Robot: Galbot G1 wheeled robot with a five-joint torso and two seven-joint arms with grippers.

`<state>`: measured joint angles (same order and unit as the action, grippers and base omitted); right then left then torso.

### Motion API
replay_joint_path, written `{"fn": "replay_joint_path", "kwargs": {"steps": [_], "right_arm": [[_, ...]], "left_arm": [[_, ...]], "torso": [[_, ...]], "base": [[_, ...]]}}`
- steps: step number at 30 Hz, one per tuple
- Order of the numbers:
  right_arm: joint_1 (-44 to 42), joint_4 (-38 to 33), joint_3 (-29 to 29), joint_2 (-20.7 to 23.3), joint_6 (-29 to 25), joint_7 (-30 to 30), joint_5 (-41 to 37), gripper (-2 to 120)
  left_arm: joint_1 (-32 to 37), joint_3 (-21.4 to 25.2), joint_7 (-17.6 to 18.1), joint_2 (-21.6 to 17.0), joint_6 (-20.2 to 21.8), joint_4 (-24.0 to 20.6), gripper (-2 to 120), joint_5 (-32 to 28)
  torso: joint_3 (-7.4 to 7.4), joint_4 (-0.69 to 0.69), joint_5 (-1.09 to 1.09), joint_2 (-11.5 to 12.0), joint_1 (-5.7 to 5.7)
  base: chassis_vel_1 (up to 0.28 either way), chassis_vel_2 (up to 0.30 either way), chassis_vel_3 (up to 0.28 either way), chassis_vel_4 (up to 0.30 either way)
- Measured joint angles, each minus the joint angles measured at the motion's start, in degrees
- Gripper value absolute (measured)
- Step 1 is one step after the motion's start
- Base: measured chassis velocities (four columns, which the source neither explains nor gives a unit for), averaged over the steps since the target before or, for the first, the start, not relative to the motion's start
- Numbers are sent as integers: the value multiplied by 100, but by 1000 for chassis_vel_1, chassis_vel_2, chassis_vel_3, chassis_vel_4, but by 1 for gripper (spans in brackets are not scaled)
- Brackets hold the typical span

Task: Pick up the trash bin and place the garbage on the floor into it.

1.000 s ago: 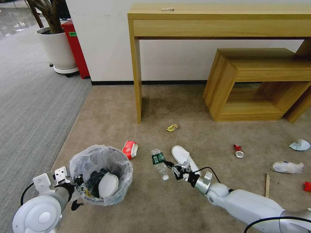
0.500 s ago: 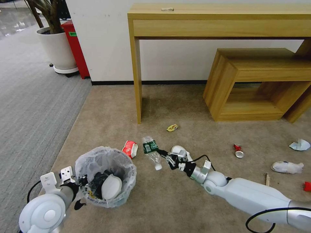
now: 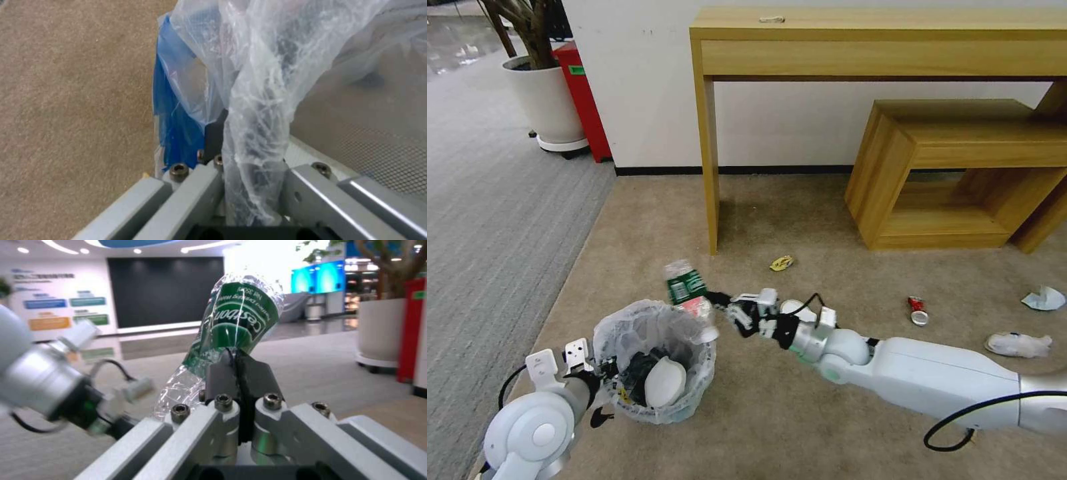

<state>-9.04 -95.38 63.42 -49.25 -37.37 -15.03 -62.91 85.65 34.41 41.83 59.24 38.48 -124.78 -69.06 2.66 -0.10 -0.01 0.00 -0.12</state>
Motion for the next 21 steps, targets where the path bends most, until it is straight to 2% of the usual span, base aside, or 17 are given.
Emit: {"fn": "replay_joint_path", "kwargs": {"steps": [11,21], "right_arm": [[417,-236,685,-382,104,323,27,0],[531,15,1132,-683,120,449,79,0]], "left_arm": [[-159,41,102,-14,0,-31,0,-218],[-193,172,160,-87,-5,-193,0,-440]], "torso": [[0,0,1,0,0],[0,0,1,0,0]], "base": [[0,0,0,0],[0,0,0,0]]}}
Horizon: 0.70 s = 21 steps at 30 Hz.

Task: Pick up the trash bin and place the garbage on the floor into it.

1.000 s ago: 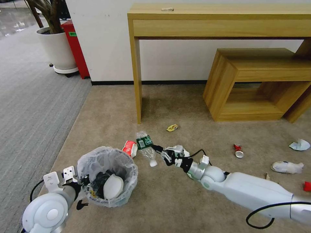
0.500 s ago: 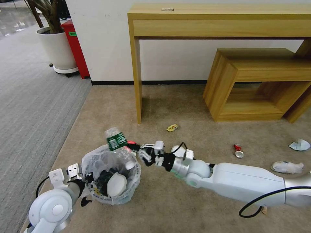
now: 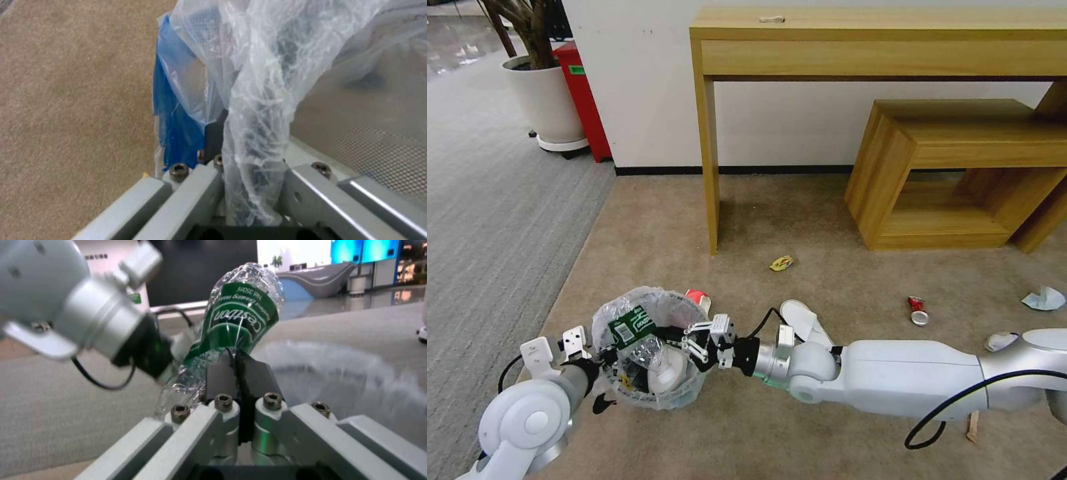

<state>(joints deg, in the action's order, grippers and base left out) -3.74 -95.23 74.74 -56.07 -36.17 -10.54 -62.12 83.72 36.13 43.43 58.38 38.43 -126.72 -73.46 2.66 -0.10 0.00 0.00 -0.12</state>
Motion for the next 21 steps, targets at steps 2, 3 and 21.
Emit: {"fn": "replay_joint_path", "kwargs": {"steps": [2,3,21], "right_arm": [[-2,64,43,-31,-3,4,3,0],[-10,97,53,-46,-8,4,8,0],[-185,510,17,-233,-61,5,110,3]], "left_arm": [[26,35,24,-23,0,-83,0,-56],[53,55,30,-36,0,-130,0,-77],[371,164,54,-11,6,-585,0,-116]], "torso": [[0,0,0,0,0],[0,0,0,0,0],[0,0,0,0,0]], "base": [[0,0,0,0],[0,0,0,0],[0,0,0,0]]}}
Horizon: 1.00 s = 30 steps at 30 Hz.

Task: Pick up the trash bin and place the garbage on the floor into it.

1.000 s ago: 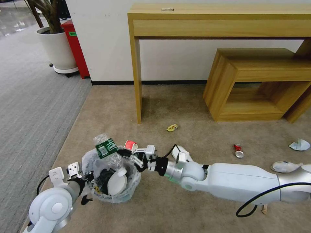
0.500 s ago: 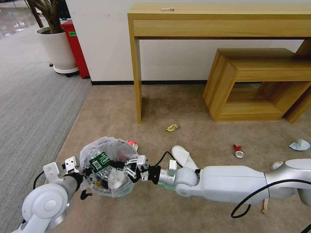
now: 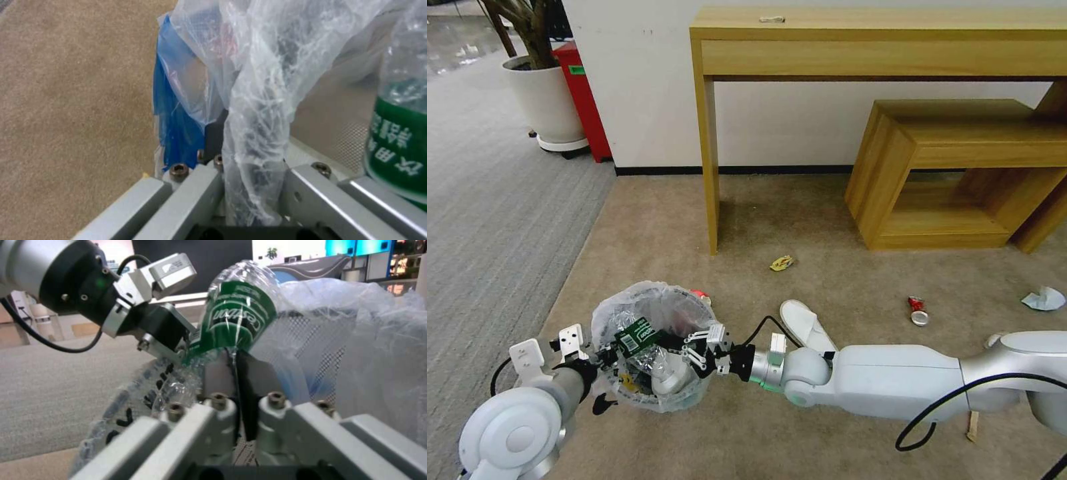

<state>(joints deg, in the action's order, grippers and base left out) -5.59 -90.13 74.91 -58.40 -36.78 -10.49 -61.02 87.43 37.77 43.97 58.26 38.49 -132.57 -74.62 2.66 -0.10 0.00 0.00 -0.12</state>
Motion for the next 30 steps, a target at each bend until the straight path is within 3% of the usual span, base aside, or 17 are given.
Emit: {"fn": "replay_joint_path", "kwargs": {"steps": [6,7,11,14,18,20,24,30], "right_arm": [[-25,27,-41,0,4,-6,16,22],[-31,25,-57,8,10,-11,18,30],[-37,17,-72,23,17,-16,20,37],[-40,-21,-97,63,24,-28,24,53],[-44,-52,-113,83,30,-37,25,62],[-60,-67,-138,99,31,-40,38,76],[-64,-107,-169,128,33,-40,48,90],[-73,-178,-204,169,44,-35,61,100]], "left_arm": [[14,-8,-1,16,13,-15,0,4],[15,-15,-2,18,15,-15,0,8],[22,-27,-4,25,18,-6,0,18],[30,-31,-9,39,27,37,0,30],[22,-29,-10,39,28,60,0,33],[16,-23,-11,34,28,65,0,32],[24,1,-12,25,28,87,0,30],[35,28,-12,20,29,89,0,25]], "torso": [[0,0,0,0,0],[0,0,0,0,0],[0,0,0,0,0],[0,0,0,0,0],[0,0,0,0,0],[0,0,0,0,0],[0,0,0,0,0],[0,0,0,0,0]], "base": [[0,0,0,0],[0,0,0,0],[0,0,0,0],[0,0,0,0],[0,0,0,0],[0,0,0,0],[0,0,0,0],[0,0,0,0]]}}
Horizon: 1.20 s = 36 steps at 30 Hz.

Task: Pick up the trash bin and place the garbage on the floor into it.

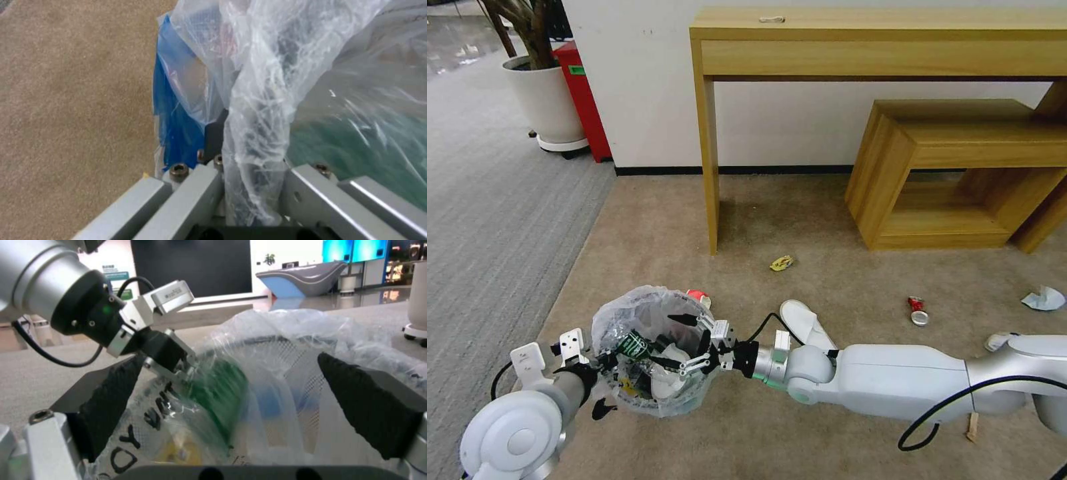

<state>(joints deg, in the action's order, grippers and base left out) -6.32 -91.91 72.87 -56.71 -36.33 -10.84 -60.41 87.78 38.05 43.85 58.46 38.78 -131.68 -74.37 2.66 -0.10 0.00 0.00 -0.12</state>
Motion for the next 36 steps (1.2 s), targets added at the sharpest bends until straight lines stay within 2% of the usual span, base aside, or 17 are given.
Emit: {"fn": "replay_joint_path", "kwargs": {"steps": [6,23,34,36], "right_arm": [[-48,-143,-132,64,16,39,9,100],[-463,-373,-1155,388,54,86,-28,100],[-1212,-359,-2243,758,20,63,-2,100],[-1503,-260,-2562,871,-20,27,40,100]], "left_arm": [[3,75,2,14,0,13,0,-10],[282,587,16,216,-15,-130,0,65],[604,1114,2,365,-41,-359,0,51],[769,1336,-48,416,-49,-425,0,39]], "torso": [[0,0,0,0,0],[0,0,0,0,0],[0,0,0,0,0],[0,0,0,0,0]], "base": [[0,0,0,0],[0,0,0,0],[0,0,0,0],[0,0,0,0]]}}
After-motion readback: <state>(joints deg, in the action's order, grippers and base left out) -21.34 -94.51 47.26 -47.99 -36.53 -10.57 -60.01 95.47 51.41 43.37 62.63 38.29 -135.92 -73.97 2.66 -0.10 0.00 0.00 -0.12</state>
